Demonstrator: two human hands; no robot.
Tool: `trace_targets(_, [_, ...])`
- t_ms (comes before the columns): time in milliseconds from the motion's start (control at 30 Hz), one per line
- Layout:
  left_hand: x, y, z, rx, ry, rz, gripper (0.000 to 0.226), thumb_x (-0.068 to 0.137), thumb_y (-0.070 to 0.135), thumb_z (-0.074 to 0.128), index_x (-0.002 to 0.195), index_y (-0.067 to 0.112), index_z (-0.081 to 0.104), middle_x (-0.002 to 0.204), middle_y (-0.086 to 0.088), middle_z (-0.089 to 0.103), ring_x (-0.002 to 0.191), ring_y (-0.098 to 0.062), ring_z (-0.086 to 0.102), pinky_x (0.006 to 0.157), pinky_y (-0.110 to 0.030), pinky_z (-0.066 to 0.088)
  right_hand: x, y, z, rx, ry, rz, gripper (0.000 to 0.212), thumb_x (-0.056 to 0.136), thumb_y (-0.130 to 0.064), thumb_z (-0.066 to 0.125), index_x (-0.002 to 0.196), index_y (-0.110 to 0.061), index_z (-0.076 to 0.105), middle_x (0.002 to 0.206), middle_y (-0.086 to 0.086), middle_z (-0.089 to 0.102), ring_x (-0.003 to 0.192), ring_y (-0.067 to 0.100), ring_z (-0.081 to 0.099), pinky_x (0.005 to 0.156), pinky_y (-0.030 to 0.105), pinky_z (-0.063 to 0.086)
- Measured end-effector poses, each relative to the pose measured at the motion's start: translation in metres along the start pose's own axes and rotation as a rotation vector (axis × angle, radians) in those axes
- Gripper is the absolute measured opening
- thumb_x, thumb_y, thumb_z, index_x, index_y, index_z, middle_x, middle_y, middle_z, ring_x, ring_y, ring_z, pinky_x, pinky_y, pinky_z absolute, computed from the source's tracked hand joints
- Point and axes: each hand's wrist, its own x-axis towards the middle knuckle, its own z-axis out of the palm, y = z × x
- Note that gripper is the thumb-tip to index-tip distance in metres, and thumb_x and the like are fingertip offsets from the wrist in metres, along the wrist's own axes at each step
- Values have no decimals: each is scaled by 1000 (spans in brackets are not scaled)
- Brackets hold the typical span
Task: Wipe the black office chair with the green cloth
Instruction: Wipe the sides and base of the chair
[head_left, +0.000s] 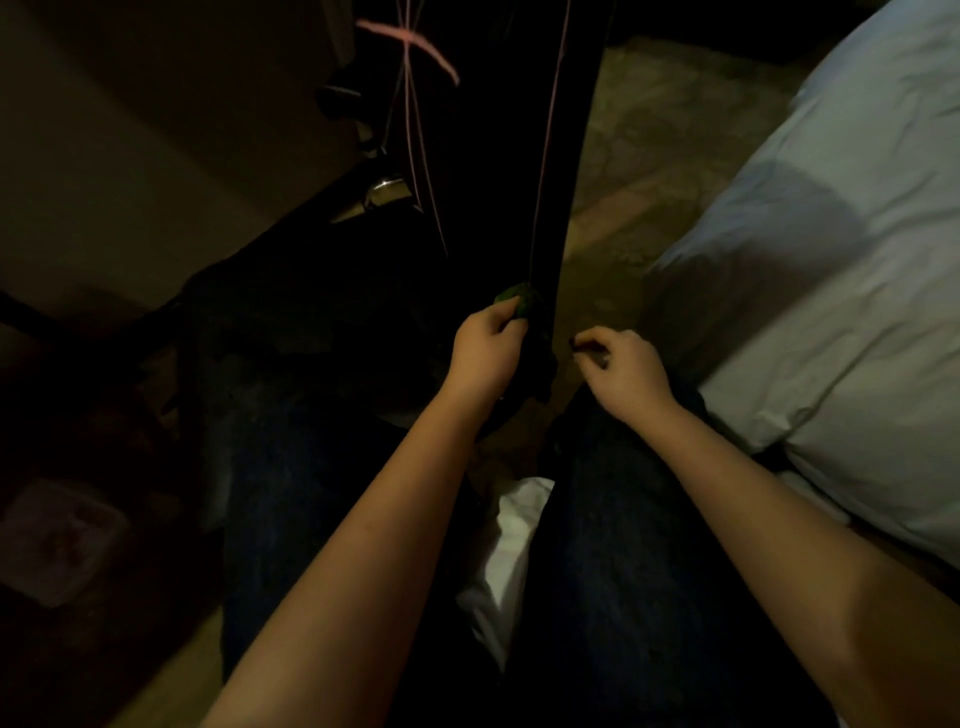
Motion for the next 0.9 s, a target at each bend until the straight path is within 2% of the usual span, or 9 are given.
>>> trace_targets(133, [4,3,-2,-28,-3,18,37,100,19,48,137,16,56,117,-4,66,93,-13,67,80,-32,59,-9,3,-9,-26,108,51,18,92,-28,60,108,-29,69,102,2,59,79,11,55,64,20,38])
trace_targets(233, [8,-2,2,94,31,62,38,99,22,50,136,18,56,100,6,67,70,7,64,58,-16,55,-17,0,-12,-72,113,40,19,92,-25,59,107,-27,69,96,0,54,79,14,55,69,23,37])
trace_targets(333, [11,-4,6,238,117,144,42,93,29,62,130,11,61,81,23,54,56,23,51,42,2,35,-26,-2,-15,-118,140,32,18,92,-22,59,106,-24,70,94,-1,49,74,13,49,70,24,37])
trace_targets(433, [12,-2,7,411,174,207,46,88,37,69,124,9,65,78,15,57,53,15,45,35,1,28,-37,-2,-18,-138,179,37,18,92,-19,59,106,-21,70,95,-1,47,77,13,49,70,24,38])
trace_targets(533, [17,-1,2,476,149,175,27,88,32,69,102,9,72,59,21,48,43,7,48,33,-4,29,-44,0,-21,-137,203,51,17,91,-17,59,103,-19,71,96,4,52,85,19,55,71,24,37])
trace_targets(667, [15,-2,1,591,127,188,21,92,23,64,105,10,73,53,14,46,44,0,45,34,-10,25,-48,1,-21,-164,190,72,16,91,-20,59,102,-22,71,102,7,55,88,19,56,72,24,38])
trace_targets(700, [15,-1,1,608,132,179,16,92,22,64,97,10,73,51,13,45,42,-1,43,31,-12,24,-48,1,-21,-169,190,75,16,92,-20,59,102,-22,71,103,6,55,86,18,55,71,24,39])
trace_targets(800, [14,3,1,645,174,172,32,91,17,63,61,20,53,48,9,42,39,-3,39,27,-15,25,-49,-2,-22,-196,168,79,17,93,-22,57,103,-23,71,105,5,53,85,18,56,71,28,45])
trace_targets(900, [14,0,0,658,141,136,41,92,17,61,57,26,42,50,7,43,39,-5,41,28,-13,20,-48,-5,-22,-227,143,87,17,93,-23,57,104,-24,70,108,5,53,88,19,56,71,29,47])
